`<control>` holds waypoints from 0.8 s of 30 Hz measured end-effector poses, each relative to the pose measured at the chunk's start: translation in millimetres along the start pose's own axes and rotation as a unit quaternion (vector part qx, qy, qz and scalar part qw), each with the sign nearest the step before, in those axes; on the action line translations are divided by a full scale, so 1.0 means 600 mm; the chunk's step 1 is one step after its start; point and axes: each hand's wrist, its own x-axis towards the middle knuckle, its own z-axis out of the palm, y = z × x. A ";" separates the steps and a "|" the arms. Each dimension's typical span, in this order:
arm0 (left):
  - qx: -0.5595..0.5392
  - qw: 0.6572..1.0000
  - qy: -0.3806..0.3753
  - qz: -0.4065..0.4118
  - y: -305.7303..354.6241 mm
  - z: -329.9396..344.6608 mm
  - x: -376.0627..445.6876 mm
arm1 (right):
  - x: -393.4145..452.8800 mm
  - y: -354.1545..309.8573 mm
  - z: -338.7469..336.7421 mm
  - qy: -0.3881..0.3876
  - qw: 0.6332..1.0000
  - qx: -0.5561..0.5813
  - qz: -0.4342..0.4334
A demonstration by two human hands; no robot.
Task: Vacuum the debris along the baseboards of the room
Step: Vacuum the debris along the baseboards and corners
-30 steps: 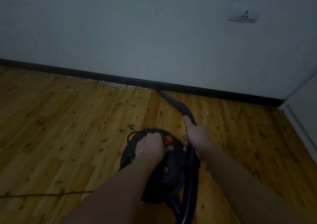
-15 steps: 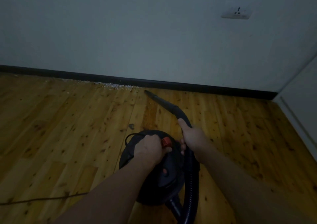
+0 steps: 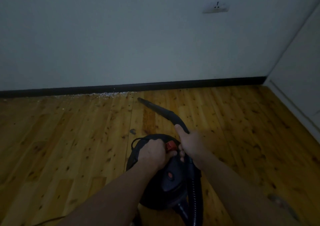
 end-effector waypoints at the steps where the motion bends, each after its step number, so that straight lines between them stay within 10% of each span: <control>1: 0.007 1.000 -0.001 0.008 0.001 0.000 -0.003 | -0.005 0.007 0.000 0.008 1.000 -0.002 -0.002; 24: 0.072 0.985 -0.068 0.143 0.003 0.019 -0.053 | -0.153 0.014 -0.016 0.133 0.988 -0.067 0.038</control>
